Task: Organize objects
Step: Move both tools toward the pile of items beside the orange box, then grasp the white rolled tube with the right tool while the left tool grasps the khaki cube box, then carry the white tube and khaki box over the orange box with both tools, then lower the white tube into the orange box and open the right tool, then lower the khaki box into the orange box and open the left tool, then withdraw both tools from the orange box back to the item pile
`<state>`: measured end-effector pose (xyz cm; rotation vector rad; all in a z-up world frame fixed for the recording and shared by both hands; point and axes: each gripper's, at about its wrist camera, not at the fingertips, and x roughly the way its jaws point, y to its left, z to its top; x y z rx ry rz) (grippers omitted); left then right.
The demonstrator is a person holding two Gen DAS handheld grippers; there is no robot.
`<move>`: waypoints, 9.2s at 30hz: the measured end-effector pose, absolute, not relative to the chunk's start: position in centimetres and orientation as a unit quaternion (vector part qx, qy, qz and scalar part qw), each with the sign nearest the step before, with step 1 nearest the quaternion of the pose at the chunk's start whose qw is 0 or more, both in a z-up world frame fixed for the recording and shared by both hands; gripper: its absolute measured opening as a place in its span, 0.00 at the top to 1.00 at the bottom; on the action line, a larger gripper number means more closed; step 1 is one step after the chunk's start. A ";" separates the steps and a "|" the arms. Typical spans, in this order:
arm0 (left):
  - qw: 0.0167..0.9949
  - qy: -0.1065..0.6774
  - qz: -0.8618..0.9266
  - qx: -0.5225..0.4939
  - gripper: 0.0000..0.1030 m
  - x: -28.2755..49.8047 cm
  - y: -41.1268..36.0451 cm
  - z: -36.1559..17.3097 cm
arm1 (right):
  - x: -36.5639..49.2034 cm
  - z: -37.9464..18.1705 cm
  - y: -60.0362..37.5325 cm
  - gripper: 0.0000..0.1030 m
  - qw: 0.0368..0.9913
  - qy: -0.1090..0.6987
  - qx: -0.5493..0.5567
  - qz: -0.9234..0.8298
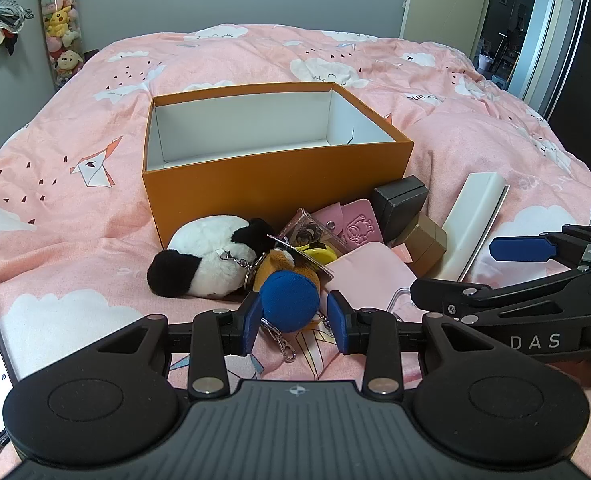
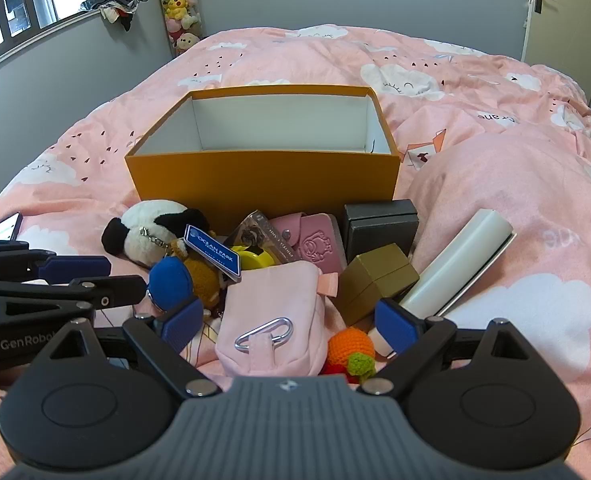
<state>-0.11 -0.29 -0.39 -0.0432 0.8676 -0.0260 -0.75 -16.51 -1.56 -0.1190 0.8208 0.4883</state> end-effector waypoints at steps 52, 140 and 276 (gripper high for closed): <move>0.827 0.449 -0.270 0.205 0.55 12.4 -13.3 -8.4 | 10.6 -8.2 -26.5 0.58 0.850 0.492 0.135 0.129; 0.885 0.459 -0.079 -0.008 0.49 23.2 8.8 -2.6 | 33.9 -9.8 -1.5 0.69 0.773 0.580 -0.211 0.145; 0.743 0.610 -0.177 -0.210 0.82 27.4 1.8 -8.8 | 27.7 -3.3 -10.5 0.70 0.790 0.538 -0.125 0.264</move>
